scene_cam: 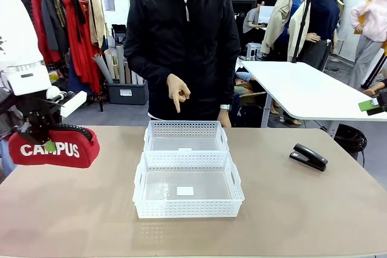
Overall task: Distribute items into two baskets.
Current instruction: Place the picked Pencil pouch into the Organizing basket as instructed by the person.
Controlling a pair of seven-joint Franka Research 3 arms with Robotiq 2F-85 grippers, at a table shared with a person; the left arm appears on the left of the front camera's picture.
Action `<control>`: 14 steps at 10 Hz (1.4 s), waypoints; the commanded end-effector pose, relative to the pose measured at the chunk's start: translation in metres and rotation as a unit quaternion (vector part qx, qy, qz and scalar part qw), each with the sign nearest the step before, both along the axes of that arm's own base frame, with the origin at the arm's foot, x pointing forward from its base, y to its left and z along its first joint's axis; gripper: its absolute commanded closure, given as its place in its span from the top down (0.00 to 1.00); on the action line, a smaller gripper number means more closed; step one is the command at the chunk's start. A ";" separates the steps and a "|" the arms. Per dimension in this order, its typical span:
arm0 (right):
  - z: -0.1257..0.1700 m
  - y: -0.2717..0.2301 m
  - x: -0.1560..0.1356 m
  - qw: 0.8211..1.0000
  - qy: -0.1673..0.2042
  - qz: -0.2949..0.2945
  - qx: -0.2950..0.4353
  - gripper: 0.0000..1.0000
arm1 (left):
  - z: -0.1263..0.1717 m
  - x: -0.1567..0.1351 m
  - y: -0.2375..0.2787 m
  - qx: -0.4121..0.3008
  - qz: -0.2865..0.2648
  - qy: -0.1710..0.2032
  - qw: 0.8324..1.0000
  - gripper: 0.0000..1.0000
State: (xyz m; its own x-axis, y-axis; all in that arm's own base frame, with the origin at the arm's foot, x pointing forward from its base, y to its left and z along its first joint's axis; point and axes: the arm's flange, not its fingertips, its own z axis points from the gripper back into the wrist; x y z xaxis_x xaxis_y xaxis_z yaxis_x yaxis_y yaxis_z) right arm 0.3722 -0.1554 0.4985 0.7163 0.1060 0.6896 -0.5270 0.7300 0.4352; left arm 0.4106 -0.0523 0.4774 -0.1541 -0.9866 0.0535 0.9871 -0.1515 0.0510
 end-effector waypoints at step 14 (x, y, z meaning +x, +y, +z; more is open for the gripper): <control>0.001 0.000 0.001 1.000 -0.009 0.003 0.006 1.00 | 0.033 0.102 -0.152 -0.020 -0.038 0.039 0.998 0.00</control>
